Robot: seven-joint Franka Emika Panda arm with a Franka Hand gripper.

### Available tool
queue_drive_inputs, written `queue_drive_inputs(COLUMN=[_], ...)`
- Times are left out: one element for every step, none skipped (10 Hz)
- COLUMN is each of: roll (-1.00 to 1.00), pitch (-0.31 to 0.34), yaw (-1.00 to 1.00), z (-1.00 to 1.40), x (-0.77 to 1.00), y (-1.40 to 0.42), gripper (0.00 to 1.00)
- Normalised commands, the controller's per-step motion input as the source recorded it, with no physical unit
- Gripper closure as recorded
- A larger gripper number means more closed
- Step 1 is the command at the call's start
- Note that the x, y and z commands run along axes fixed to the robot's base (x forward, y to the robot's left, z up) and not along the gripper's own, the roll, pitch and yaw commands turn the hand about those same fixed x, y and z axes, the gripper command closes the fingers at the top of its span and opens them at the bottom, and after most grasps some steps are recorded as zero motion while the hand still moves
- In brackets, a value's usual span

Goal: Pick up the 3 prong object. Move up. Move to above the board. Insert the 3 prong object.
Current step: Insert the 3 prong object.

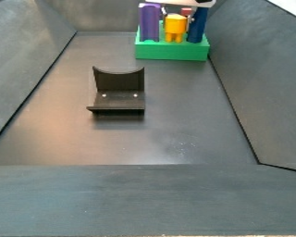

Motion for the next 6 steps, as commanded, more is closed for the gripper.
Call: queue_drive_inputs(roll=[-0.36, -0.14, -0.09, -0.04, -0.11, 0.00], pitch=[-0.050, 0.009, 0.083, 0.091, -0.006, 0.000], yaw=[-0.10, -0.07, 0.00, 0.00, -0.03, 0.00], z=[-0.21, -0.23, -0.20, -0.22, -0.08, 0.00], x=[0.11, 0.25, 0.37, 0.37, 0.00, 0.03], y=[0.32, 0.26, 0.29, 0.15, 0.02, 0.00], gripper=[1.00, 1.00, 1.00, 1.00, 1.00, 1.00])
